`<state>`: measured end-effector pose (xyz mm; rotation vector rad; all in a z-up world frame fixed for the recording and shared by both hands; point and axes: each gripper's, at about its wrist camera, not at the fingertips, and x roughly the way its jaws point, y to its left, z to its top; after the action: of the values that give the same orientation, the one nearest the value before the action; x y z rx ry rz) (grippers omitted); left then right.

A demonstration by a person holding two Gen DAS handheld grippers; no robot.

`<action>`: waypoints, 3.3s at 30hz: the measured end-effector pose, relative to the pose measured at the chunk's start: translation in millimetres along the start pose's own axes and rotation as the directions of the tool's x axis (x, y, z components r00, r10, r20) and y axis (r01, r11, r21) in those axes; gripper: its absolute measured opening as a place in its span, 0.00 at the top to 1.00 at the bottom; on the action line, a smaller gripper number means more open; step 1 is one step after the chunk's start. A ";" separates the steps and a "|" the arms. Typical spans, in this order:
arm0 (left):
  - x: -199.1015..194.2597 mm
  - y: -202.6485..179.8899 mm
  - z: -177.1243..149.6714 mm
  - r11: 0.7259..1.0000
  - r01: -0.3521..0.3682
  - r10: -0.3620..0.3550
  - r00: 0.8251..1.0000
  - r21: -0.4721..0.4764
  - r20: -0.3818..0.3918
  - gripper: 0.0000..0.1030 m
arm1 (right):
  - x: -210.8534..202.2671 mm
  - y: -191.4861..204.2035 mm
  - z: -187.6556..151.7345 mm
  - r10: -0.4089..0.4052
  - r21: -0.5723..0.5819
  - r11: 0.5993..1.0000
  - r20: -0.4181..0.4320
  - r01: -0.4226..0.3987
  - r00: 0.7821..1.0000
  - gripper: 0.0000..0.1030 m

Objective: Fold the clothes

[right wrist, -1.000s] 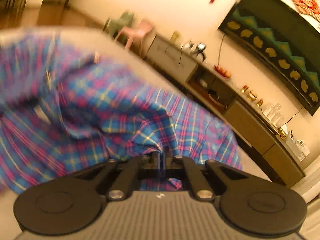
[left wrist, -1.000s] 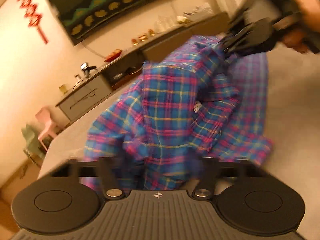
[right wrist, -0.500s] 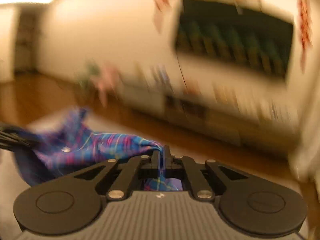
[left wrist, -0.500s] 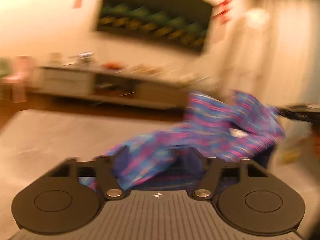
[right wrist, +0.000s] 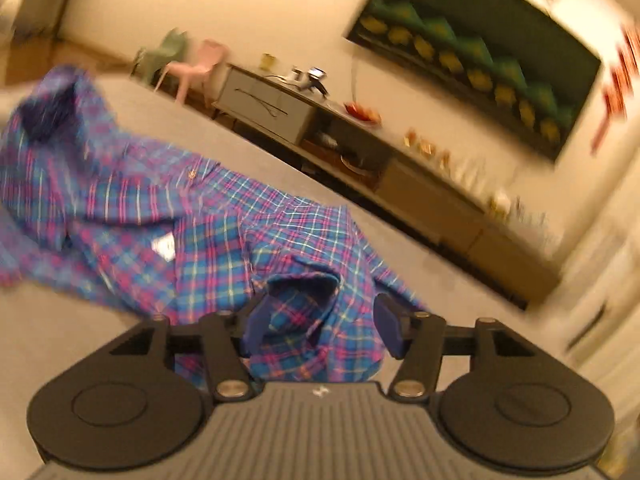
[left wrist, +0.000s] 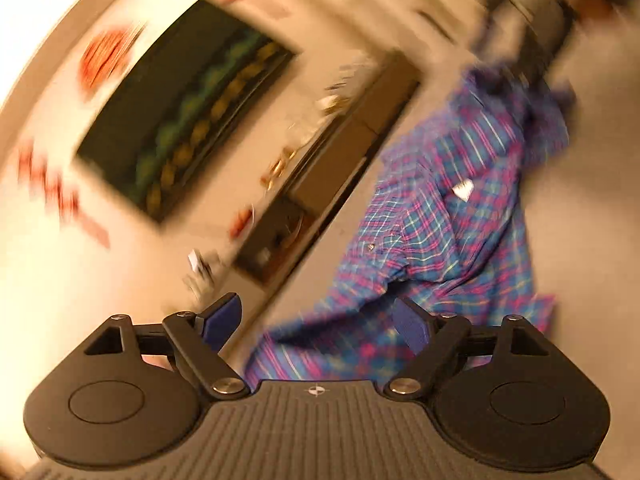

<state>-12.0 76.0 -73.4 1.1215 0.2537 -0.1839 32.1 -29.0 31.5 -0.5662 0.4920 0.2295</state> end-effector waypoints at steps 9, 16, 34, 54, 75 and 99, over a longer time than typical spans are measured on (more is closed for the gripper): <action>88.7 -4.5 -2.0 0.894 0.218 -0.193 0.976 0.391 -0.103 0.20 | 45.9 22.2 3.7 -0.053 -0.380 0.922 0.066 0.075 0.996 0.46; 115.2 35.4 -7.5 0.899 0.395 -0.362 0.913 0.189 -0.187 0.92 | 57.8 9.0 14.0 0.139 -0.269 0.954 0.005 -0.133 0.990 0.97; -137.4 255.1 27.1 0.845 0.168 0.015 0.941 -0.508 0.337 1.00 | -204.5 -100.0 48.6 0.138 0.064 0.977 0.533 -0.202 0.835 0.98; -146.3 438.5 123.7 0.707 0.071 0.181 0.944 -0.704 0.276 1.00 | -300.0 -168.3 222.9 -0.094 0.093 0.995 0.674 0.042 0.733 0.98; 353.7 177.4 -66.3 0.642 0.075 -0.456 0.837 -0.763 -0.301 0.43 | 297.1 -96.1 48.3 0.091 0.414 0.910 -0.272 0.031 0.958 0.66; 126.7 194.5 -176.0 0.501 -0.100 -0.381 0.866 -0.859 -0.323 0.96 | 30.4 -41.2 -25.6 0.207 0.424 0.901 -0.227 -0.095 0.952 0.99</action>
<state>143.0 315.4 -14.6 0.0828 0.8048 0.0935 62.4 -75.1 16.2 -0.1444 0.8265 0.1922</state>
